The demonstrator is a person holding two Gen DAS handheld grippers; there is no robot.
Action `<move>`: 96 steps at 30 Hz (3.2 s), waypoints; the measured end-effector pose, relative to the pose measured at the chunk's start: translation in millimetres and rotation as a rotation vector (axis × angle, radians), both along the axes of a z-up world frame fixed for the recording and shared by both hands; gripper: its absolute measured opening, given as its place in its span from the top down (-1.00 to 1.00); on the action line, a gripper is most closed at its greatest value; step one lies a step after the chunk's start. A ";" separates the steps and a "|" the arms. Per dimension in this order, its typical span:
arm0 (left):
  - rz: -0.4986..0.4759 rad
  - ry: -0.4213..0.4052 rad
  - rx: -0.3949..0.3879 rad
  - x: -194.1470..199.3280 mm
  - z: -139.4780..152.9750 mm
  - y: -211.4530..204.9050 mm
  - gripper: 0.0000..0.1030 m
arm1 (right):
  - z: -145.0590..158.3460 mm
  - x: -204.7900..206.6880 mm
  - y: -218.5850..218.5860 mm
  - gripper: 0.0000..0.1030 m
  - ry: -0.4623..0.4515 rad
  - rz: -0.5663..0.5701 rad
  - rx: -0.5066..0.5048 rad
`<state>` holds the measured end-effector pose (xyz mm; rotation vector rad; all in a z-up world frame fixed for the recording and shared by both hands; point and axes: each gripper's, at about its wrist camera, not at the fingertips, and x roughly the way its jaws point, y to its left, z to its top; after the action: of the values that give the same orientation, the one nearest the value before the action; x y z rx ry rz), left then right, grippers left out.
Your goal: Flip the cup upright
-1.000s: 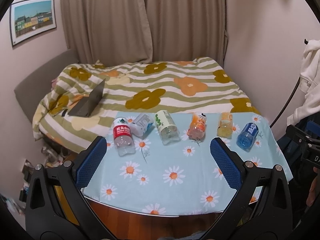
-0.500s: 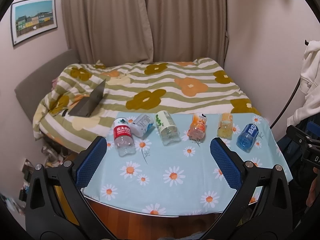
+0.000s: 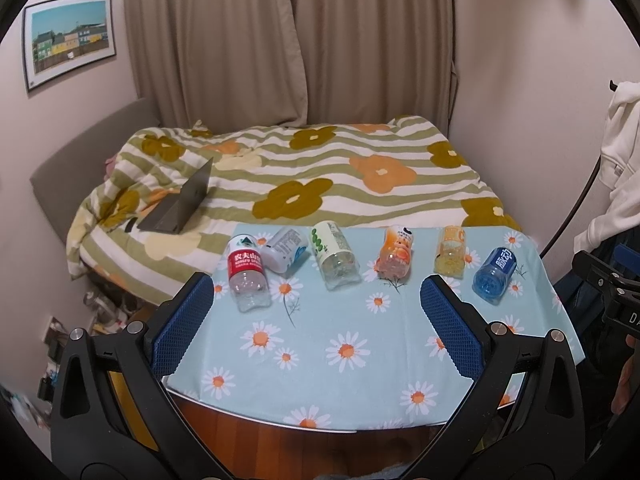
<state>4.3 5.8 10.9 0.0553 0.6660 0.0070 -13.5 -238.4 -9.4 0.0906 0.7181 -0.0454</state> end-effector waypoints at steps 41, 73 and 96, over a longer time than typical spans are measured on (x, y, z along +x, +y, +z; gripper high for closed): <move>0.273 0.318 -0.121 158.9 -98.0 114.3 -1.00 | -67.5 136.6 45.3 -1.00 0.183 0.145 0.041; 0.157 0.646 -0.213 259.3 -233.3 159.4 -0.30 | -141.8 215.6 118.0 -0.99 0.365 0.028 -0.056; 0.054 0.506 -0.134 153.2 -158.5 42.4 -0.30 | -95.4 140.9 49.6 -0.99 0.244 0.091 0.008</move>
<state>157.5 48.2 -147.6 -0.0939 1.1719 -0.0003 127.4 -188.7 -104.7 0.0603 0.9652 0.0344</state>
